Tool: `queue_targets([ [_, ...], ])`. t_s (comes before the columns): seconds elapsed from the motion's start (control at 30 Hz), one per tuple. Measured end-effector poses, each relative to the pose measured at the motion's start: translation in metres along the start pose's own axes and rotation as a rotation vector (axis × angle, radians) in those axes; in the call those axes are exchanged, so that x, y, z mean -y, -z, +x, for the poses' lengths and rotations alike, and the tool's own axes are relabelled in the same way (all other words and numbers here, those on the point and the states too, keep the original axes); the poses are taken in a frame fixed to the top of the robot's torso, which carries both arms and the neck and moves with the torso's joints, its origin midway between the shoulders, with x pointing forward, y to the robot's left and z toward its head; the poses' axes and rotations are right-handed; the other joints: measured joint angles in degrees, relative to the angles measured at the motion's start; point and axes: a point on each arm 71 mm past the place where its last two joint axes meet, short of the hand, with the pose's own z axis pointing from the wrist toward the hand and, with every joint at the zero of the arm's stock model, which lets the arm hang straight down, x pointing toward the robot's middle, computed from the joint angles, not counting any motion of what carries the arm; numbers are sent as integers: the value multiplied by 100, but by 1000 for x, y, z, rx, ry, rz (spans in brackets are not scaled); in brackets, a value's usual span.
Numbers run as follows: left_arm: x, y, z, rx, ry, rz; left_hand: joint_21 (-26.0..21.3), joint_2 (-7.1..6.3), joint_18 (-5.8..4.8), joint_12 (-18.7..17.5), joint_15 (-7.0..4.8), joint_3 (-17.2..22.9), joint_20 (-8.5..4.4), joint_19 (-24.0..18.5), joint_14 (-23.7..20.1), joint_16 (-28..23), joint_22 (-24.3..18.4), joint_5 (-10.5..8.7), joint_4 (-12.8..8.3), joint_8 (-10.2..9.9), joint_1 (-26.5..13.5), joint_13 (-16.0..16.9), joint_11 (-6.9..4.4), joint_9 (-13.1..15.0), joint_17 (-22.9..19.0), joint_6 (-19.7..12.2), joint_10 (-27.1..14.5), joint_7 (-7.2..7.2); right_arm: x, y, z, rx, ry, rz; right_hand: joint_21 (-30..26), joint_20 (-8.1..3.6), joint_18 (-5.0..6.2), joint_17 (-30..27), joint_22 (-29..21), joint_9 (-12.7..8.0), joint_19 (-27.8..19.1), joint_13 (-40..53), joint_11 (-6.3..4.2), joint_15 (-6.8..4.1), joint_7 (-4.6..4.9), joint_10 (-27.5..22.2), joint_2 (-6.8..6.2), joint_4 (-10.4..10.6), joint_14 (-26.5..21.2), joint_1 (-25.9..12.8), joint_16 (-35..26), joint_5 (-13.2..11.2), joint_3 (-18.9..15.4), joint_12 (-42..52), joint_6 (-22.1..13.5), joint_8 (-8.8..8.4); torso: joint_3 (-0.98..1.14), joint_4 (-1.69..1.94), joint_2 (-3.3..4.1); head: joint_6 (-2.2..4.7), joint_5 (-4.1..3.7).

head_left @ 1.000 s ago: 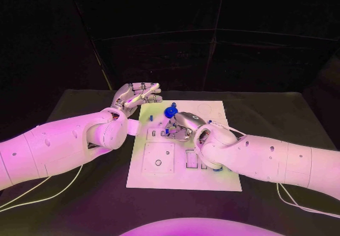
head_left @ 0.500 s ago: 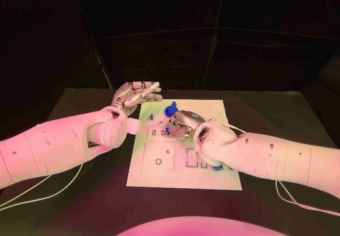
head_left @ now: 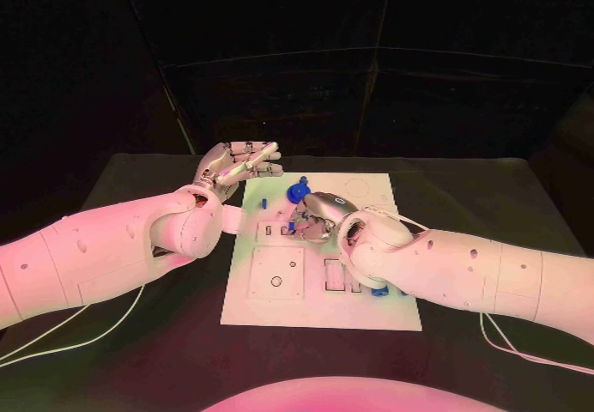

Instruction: Assemble the parts on the task board

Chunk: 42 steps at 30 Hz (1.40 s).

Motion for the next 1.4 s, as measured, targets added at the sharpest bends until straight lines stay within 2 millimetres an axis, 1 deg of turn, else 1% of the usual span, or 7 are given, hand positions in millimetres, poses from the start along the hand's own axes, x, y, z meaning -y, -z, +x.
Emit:
queue_targets([
  [0.3,0,0,0,0,0,0,0,0,0,0,0,0,0,0,0,0,0,0,0,0,0,0,0,0,-1,0,0,0,0,0,0,-8,4,7,0,0,0,-1,0,-5,0,0,40,0,-22,-40,-118,-25,0,-38,0,-31,27,-22,-22,-45,-1,-1,0,-13,-3],
  [0.43,0,0,0,0,0,0,0,0,0,0,0,0,0,0,0,0,1,0,0,-19,0,0,0,0,-1,0,0,0,1,0,1,-12,7,12,0,0,1,-1,0,-12,0,0,59,23,20,-59,-225,-8,20,-144,0,-53,-29,-46,-69,-81,-1,0,0,-16,-4],
  [0.53,0,0,0,0,0,0,0,0,0,0,0,0,0,0,0,0,1,0,0,-22,0,0,0,0,-1,0,0,0,2,0,1,-11,9,14,0,2,0,-1,0,-30,-2,0,59,43,19,-60,-275,16,1,-194,0,-52,-52,-46,-70,-81,-1,0,1,-16,-4],
  [0.97,0,0,0,1,0,-1,0,0,0,0,0,0,0,0,0,0,1,0,0,-22,0,0,0,0,-2,0,0,0,2,0,1,-10,13,19,0,42,0,-1,0,-7,1,0,80,42,35,-80,-381,74,0,-300,0,-52,-143,-81,-157,-133,-3,-1,1,-21,-8],
  [1.23,0,0,-1,2,-1,-2,0,0,0,0,0,0,0,0,0,0,1,0,0,-22,0,0,0,0,3,0,0,0,2,0,1,-9,14,19,0,42,0,-1,0,-27,1,0,83,63,55,-83,-403,124,21,-322,0,-89,-192,-87,-199,-149,-3,-1,1,-27,-11],
  [1.33,0,0,-1,2,-1,-2,0,0,0,0,0,0,0,0,0,0,2,0,0,-22,0,0,0,0,3,0,0,0,2,1,1,-9,14,19,0,55,0,-1,0,-39,-13,0,124,84,72,-126,-447,158,0,-366,0,-157,-244,-140,-316,-224,-3,-1,1,-30,-12],
  [1.4,0,0,-1,2,-1,-2,0,0,0,0,0,0,0,0,0,0,1,0,0,-22,0,0,0,0,3,0,0,0,2,1,2,-7,12,20,0,83,1,-1,0,-70,-1,0,153,117,115,-264,-454,188,11,-373,0,-226,-288,-278,-508,-311,-3,-1,1,-30,-16],
])
